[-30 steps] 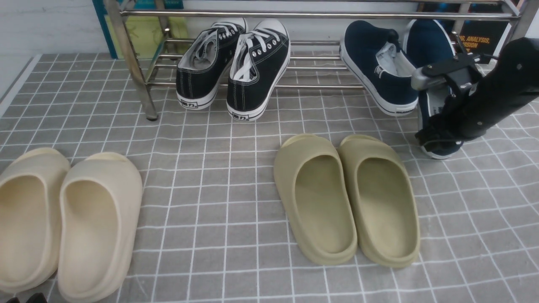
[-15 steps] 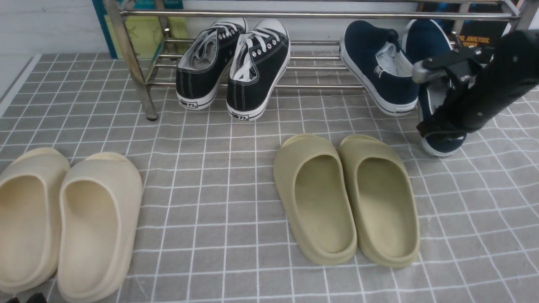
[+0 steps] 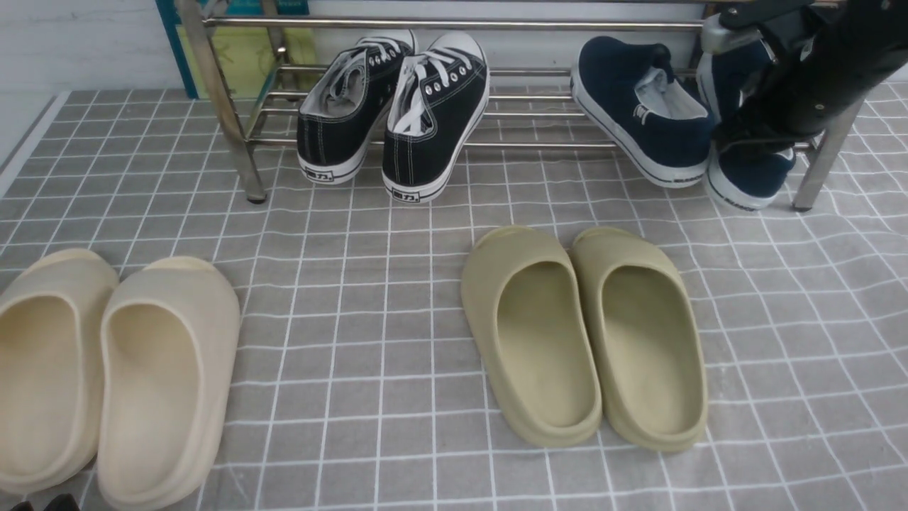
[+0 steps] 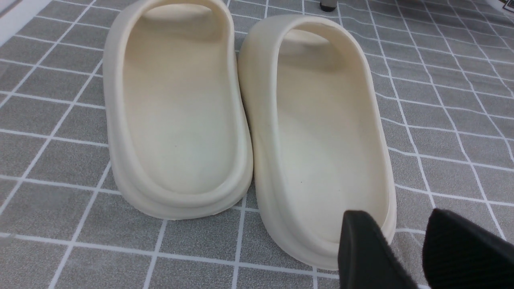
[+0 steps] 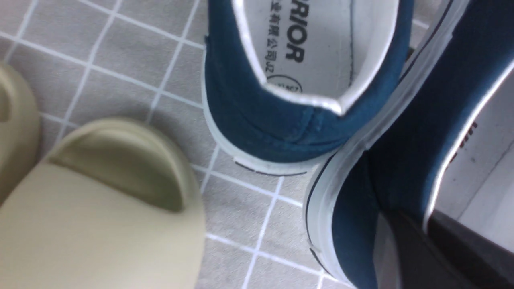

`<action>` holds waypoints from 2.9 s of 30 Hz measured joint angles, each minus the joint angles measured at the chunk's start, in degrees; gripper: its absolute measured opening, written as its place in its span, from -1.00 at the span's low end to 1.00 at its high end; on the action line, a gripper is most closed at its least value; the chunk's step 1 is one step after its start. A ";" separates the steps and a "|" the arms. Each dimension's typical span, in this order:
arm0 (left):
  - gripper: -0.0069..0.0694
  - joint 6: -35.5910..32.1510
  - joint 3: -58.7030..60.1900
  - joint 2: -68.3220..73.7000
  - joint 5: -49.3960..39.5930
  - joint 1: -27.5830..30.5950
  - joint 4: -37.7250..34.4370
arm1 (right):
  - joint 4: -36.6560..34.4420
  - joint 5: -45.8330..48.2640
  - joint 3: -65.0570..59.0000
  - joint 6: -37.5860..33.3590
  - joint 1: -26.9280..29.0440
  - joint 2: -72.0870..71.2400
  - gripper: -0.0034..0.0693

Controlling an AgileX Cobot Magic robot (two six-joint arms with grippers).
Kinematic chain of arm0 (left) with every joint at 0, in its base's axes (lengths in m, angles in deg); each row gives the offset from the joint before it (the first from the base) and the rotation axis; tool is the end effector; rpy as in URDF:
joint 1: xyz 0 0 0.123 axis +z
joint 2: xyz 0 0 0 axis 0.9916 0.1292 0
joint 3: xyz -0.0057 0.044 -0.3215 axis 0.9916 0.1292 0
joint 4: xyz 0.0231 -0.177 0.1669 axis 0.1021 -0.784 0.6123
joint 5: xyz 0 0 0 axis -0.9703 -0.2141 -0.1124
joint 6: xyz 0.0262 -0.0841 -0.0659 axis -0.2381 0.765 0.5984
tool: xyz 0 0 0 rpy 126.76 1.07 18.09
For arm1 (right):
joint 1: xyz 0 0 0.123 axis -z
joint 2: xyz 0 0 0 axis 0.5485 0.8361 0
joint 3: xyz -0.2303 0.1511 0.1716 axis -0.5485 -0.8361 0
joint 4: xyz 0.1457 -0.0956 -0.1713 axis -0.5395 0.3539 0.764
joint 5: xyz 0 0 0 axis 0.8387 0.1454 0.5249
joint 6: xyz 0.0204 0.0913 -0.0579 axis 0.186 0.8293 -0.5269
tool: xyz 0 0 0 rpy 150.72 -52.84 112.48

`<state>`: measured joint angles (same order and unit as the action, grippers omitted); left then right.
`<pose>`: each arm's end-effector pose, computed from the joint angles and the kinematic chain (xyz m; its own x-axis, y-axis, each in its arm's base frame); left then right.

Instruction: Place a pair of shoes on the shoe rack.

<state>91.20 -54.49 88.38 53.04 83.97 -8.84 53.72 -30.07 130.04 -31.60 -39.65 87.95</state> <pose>0.0231 0.0001 0.1629 -0.3018 -0.2020 -0.9317 -0.0804 0.9792 -0.1863 0.4649 0.0530 0.3033 -0.7708 -0.3180 -0.5520 -0.3021 0.9453 -0.1227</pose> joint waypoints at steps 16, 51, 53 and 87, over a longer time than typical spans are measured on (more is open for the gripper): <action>-0.19 0.00 0.00 0.00 0.00 0.00 0.00 | 0.72 5.39 8.13 -24.54 0.06 1.53 -0.75; -0.19 0.00 0.00 0.00 0.00 0.00 0.00 | -2.32 21.03 8.29 -2.86 0.11 -16.25 -0.56; -0.19 0.00 0.00 0.00 0.00 0.00 0.00 | -3.50 22.56 7.19 -2.75 0.11 -19.32 -0.76; -0.19 0.00 0.00 0.00 0.00 0.00 0.00 | -18.48 7.22 -45.18 -2.91 -0.02 -72.46 -0.91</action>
<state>91.20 -54.49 88.38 53.04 83.97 -8.84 35.24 -22.85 84.86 -34.52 -39.67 15.49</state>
